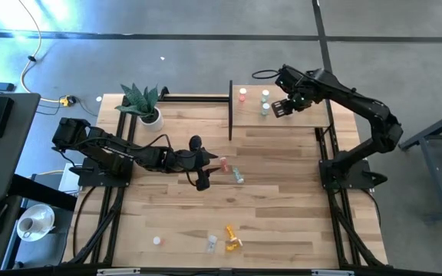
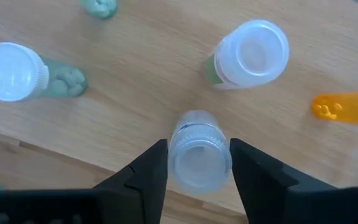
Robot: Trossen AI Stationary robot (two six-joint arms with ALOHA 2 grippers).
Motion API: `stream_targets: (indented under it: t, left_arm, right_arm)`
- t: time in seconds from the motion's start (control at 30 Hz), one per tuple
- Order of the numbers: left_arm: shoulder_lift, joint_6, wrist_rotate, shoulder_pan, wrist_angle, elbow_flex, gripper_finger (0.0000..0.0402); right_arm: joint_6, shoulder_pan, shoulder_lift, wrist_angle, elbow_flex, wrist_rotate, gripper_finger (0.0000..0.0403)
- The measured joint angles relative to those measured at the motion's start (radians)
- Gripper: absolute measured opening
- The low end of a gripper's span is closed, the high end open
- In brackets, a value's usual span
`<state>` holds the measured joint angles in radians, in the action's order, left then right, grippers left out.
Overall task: Pick and place medicine bottles onto shelf by color
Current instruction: Put the right transparent pill bottle on the shelf aligned with the other transparent pill bottle, then put the bottom red pill bottle on the shelf aligned with the other red pill bottle
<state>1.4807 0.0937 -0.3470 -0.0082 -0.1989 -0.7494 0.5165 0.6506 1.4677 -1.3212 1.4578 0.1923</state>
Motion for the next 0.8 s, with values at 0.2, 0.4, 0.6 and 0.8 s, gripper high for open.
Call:
stream_targets:
  t: [0.2, 0.4, 0.6, 0.8]
  left_arm:
    - [0.0, 0.0, 0.0, 0.0, 0.0, 0.0, 0.0195]
    - [0.0, 0.0, 0.0, 0.0, 0.0, 0.0, 0.0195]
    - [0.0, 0.0, 0.0, 0.0, 0.0, 0.0, 0.0195]
    - [0.0, 0.0, 0.0, 0.0, 0.0, 0.0, 0.0195]
  right_arm:
    - [-0.002, 0.0, 0.0, 0.002, 0.0, 0.002, 0.0184]
    - [-0.002, 0.005, 0.0, 0.002, 0.0, 0.045, 0.0179]
    - [-0.028, 0.005, -0.021, 0.002, 0.0, 0.034, 0.0172]
    - [-0.02, -0.002, -0.029, -0.023, 0.068, 0.003, 0.0172]
